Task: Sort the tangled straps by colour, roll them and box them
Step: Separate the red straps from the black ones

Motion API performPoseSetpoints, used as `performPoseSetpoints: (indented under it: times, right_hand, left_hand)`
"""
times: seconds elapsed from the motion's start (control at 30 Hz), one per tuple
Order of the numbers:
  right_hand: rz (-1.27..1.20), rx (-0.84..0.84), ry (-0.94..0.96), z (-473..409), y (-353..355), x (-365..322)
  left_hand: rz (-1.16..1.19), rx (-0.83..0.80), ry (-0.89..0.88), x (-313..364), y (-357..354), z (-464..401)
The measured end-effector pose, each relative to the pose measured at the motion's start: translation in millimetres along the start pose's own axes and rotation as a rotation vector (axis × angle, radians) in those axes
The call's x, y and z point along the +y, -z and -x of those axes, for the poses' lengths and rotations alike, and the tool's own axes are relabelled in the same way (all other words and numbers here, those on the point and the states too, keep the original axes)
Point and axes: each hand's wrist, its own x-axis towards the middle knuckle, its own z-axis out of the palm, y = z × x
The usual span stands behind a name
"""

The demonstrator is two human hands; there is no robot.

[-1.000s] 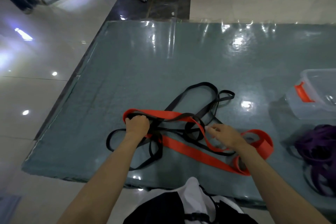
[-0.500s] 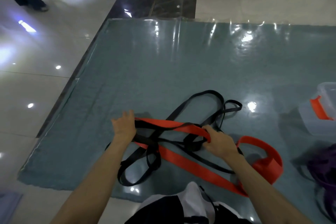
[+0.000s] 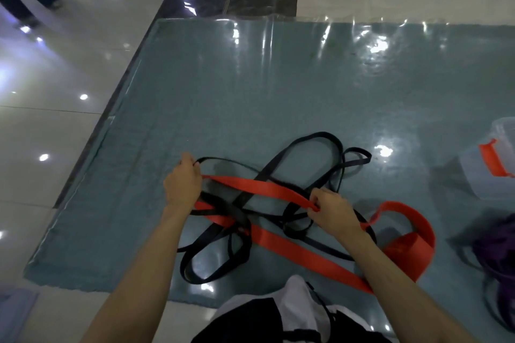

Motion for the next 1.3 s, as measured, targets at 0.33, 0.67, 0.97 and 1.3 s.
performPoseSetpoints:
  times: [0.33, 0.67, 0.97, 1.3]
  right_hand:
    - [-0.182, 0.072, 0.343, 51, -36, -3]
    - [-0.375, -0.079, 0.094, 47, -45, -1]
    - [-1.096, -0.159, -0.121, 34, -47, -48]
    - [-1.205, -0.115, -0.601, 6, -3, -40]
  left_hand:
    - [0.520, 0.072, 0.246, 14, 43, 5]
    - [0.701, 0.118, 0.136, 16, 64, 37]
    - [0.731, 0.112, 0.024, 13, 69, 55]
    - [0.720, 0.093, 0.007, 13, 71, 55]
